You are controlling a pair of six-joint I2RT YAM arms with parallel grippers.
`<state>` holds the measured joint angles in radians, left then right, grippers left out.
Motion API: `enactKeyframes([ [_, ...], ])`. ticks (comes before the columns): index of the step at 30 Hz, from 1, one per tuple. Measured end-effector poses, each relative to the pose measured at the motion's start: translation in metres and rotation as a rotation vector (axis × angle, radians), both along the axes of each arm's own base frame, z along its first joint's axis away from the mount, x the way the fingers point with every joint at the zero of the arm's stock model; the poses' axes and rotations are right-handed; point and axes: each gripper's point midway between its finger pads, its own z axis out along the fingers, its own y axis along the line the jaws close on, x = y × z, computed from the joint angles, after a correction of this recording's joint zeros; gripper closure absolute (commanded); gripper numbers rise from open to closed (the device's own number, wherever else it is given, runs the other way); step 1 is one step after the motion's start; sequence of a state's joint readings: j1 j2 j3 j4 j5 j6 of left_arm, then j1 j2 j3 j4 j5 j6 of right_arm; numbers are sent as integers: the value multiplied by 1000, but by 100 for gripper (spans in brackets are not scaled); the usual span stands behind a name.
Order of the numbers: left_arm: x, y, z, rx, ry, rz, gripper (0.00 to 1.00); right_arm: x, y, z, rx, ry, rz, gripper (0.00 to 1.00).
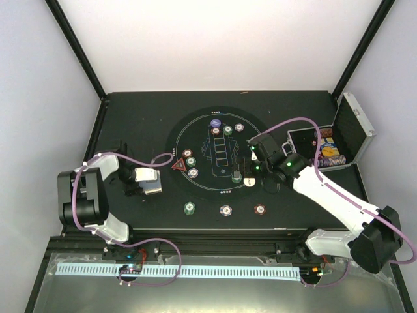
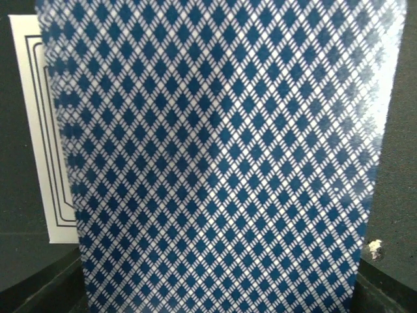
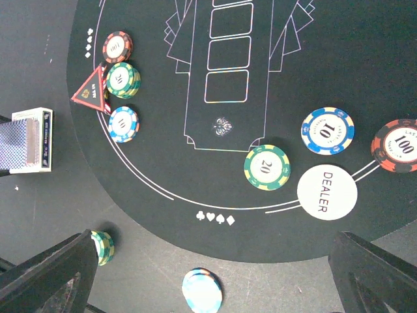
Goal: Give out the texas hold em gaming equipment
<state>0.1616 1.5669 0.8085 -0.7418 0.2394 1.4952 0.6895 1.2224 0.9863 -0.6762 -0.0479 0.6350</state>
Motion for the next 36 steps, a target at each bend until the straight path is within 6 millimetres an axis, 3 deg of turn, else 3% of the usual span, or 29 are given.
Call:
enactKeyframes([
  [16, -4, -1, 1, 8, -40, -8, 50, -6, -1, -13, -1, 34, 5, 1],
  [22, -4, -1, 1, 8, -40, -8, 68, -8, 3, -14, 25, 44, 8, 2],
  [28, -4, -1, 1, 8, -40, -8, 98, -8, 7, -12, 45, 44, 15, 3],
  [36, -3, 0, 1, 8, -25, 8, 98, -8, 11, -11, 59, 44, 23, 3],
])
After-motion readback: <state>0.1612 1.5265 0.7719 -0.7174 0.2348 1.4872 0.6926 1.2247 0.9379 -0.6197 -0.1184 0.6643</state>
